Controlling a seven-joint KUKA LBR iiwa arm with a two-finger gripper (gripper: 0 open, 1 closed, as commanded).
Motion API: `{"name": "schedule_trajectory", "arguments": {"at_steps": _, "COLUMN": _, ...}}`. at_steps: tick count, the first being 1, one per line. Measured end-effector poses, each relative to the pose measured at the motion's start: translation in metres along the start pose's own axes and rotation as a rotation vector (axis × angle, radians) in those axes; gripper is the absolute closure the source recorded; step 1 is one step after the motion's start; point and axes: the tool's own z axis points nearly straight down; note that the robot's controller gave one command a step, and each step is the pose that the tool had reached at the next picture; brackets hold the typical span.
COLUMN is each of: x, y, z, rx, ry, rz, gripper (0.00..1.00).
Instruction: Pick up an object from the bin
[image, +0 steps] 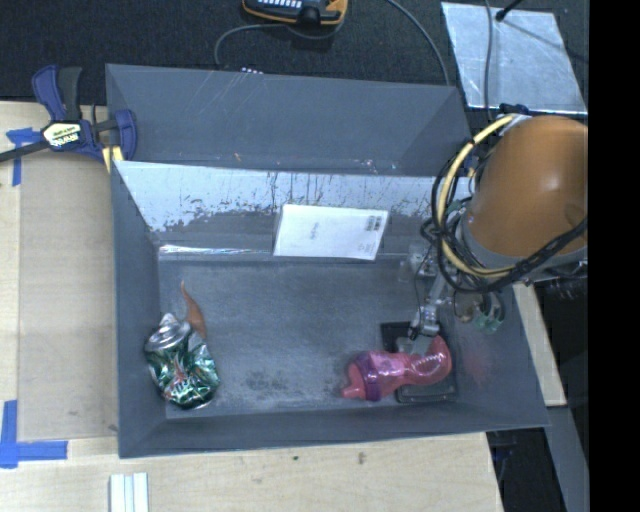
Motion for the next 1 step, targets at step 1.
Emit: {"name": "schedule_trajectory", "arguments": {"at_steps": 1, "x": 0.0043, "y": -0.0047, "z": -0.0551, "rx": 0.001, "ry": 0.006, "rz": -0.086, "gripper": 0.0}}
